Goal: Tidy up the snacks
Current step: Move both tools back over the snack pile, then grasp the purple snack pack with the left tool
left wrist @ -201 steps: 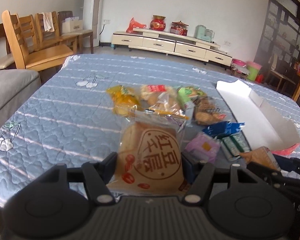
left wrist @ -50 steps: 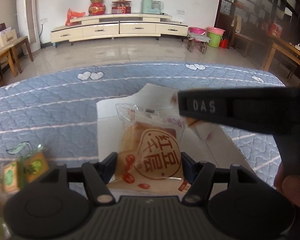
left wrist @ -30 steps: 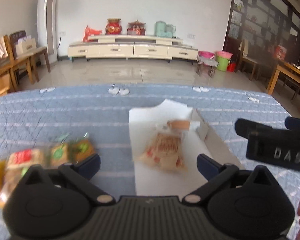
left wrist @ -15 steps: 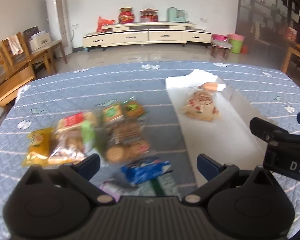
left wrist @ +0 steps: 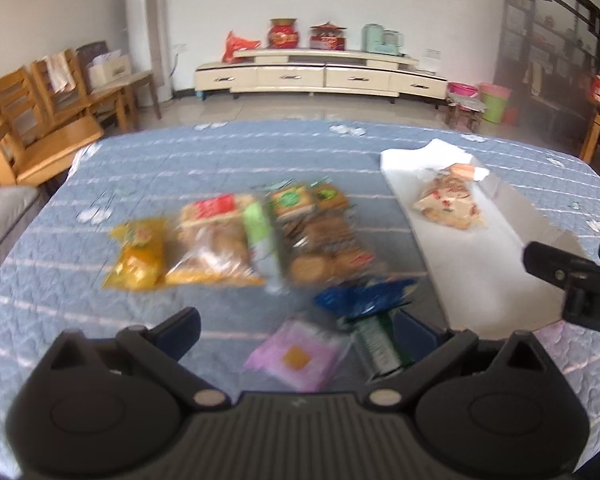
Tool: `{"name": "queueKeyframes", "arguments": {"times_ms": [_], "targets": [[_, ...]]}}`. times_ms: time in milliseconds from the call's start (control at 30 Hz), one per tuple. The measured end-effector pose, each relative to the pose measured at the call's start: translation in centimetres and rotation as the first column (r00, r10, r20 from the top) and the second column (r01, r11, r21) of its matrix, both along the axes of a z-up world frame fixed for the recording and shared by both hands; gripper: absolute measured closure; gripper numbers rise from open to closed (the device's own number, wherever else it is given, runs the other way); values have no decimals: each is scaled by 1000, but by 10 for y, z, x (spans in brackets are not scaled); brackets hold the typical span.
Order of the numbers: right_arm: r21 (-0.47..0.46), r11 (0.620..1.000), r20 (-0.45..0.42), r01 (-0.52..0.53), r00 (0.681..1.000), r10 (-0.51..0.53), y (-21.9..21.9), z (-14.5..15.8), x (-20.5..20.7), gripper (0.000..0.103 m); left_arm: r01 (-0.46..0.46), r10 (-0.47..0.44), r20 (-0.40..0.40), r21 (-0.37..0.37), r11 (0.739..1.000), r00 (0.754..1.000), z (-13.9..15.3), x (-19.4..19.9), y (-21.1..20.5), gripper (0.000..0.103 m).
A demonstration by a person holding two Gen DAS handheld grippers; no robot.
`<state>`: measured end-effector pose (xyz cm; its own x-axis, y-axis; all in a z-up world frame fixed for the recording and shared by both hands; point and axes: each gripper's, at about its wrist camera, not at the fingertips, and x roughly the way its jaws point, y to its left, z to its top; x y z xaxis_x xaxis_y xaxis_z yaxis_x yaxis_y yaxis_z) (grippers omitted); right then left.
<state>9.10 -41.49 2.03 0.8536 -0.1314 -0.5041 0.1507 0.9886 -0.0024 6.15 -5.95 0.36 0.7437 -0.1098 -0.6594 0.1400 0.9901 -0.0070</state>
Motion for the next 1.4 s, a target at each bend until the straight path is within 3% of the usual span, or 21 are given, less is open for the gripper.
{"name": "queueKeyframes", "arguments": {"times_ms": [433, 733, 1400], "targets": [[12, 998, -78, -68, 995, 68, 13, -26, -5, 0, -48, 46, -63, -37, 998, 997, -23, -4, 35, 1], [29, 996, -107, -87, 990, 90, 14, -33, -2, 0, -23, 19, -90, -45, 999, 996, -32, 0, 28, 1], [49, 994, -136, -102, 985, 107, 11, -37, 1, 0, 62, -60, -116, 12, 998, 991, -51, 9, 8, 1]]}}
